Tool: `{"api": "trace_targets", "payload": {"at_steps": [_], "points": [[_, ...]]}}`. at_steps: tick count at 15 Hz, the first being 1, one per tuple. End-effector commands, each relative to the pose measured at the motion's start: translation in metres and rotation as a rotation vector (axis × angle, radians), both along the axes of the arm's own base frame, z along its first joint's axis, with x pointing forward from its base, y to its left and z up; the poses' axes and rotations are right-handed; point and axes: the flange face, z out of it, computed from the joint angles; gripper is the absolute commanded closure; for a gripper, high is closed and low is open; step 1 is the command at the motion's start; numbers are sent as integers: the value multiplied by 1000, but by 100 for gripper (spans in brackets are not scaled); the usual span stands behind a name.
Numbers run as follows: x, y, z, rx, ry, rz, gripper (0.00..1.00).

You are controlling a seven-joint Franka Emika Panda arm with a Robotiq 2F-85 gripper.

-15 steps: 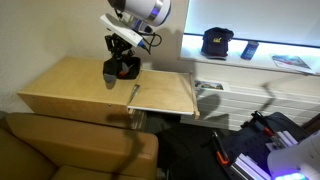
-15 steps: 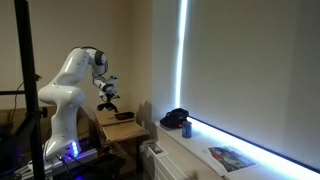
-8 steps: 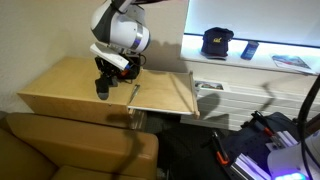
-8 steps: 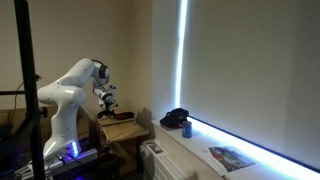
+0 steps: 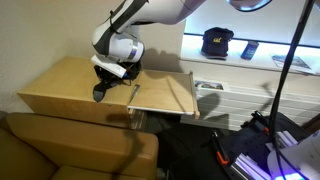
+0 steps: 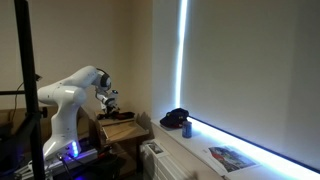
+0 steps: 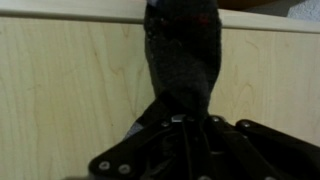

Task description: Place the sock and the screwdriver on the top of the nightstand then close the pullout table

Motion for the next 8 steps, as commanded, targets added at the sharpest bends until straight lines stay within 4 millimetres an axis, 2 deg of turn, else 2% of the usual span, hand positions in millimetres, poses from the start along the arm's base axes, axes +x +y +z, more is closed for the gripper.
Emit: {"api": "trace_targets", "payload": {"at_steps": [1, 2, 3, 4, 8], "points": [[-9, 14, -9, -28, -3, 37, 99], [-15, 13, -11, -49, 21, 43, 71], [-27, 15, -12, -69, 31, 50, 70], [-34, 18, -11, -94, 36, 54, 64], [-36, 29, 27, -137, -29, 102, 35]]}}
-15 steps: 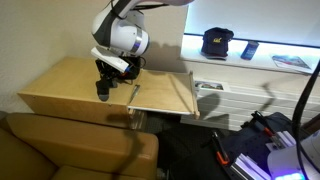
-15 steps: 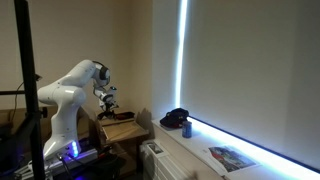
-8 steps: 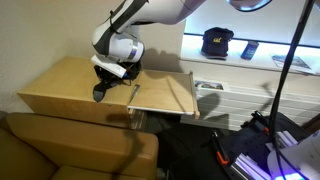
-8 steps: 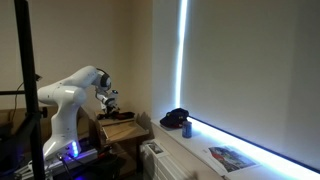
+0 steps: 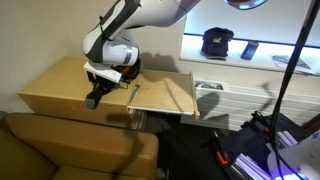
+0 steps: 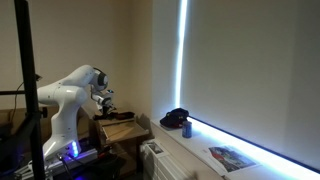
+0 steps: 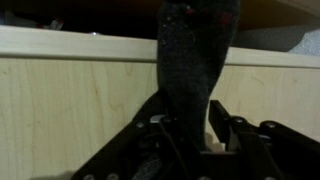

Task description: Place the sock and the screwdriver on the top of the nightstand then close the pullout table

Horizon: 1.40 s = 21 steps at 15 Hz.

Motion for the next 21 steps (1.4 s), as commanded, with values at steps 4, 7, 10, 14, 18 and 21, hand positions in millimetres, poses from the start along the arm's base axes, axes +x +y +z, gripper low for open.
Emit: {"api": "trace_targets", "payload": {"at_steps": [4, 7, 10, 14, 18, 21], "points": [[10, -19, 71, -107, -81, 3, 7], [36, -47, 109, -171, -109, -63, 0], [60, -87, 142, -232, -100, -171, 0], [71, -97, 131, -240, -85, -190, 0], [79, -131, 106, -243, -9, -343, 0], [78, -136, 100, -240, -8, -350, 0]]}}
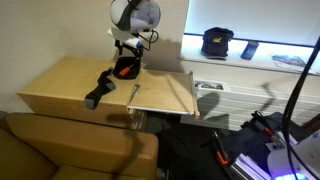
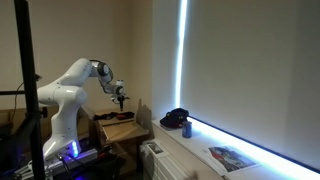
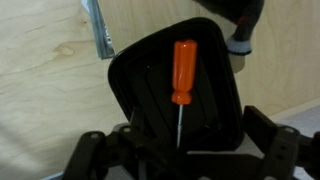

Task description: Place the sock and the screwdriver on the top of the nightstand then close the pullout table

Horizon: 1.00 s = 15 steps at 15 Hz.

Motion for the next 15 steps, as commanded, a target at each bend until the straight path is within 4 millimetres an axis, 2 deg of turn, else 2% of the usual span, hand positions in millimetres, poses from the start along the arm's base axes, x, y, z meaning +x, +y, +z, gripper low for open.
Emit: {"api": "trace_targets", "payload": {"at_steps": [1, 3, 5, 11, 15], "points": [[2, -7, -7, -3, 10, -15, 0], [4, -13, -14, -4, 17, -27, 0], [4, -8, -30, 5, -1, -31, 0], [3, -2, -62, -1, -20, -38, 0], [7, 4, -68, 31, -69, -33, 0]]}}
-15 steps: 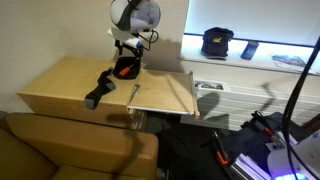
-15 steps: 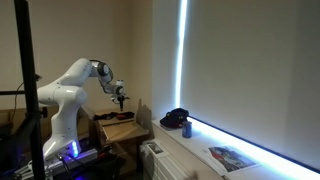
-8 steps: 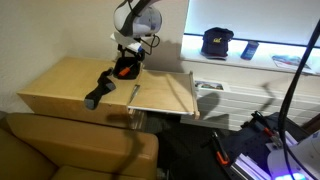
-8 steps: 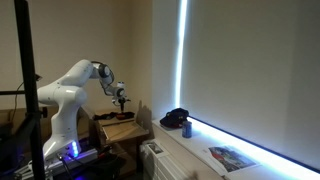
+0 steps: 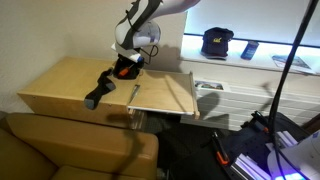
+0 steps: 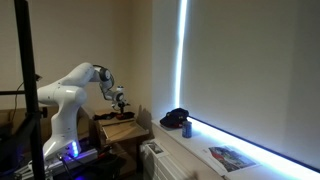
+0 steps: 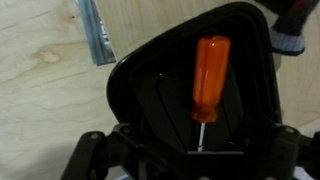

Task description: Place the sock and the screwdriver on the top of the nightstand then close the pullout table

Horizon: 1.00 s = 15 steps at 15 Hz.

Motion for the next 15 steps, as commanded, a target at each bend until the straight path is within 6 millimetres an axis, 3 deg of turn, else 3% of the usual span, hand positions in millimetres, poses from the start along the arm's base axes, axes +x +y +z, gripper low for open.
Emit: {"api": "trace_targets", "payload": {"at_steps": [1, 12, 13, 15], "points": [[7, 9, -2, 31, -48, 2, 0], [2, 20, -32, 42, -1, 14, 0], [2, 20, -34, 43, 0, 16, 25], [3, 20, -33, 49, 1, 17, 34]]}}
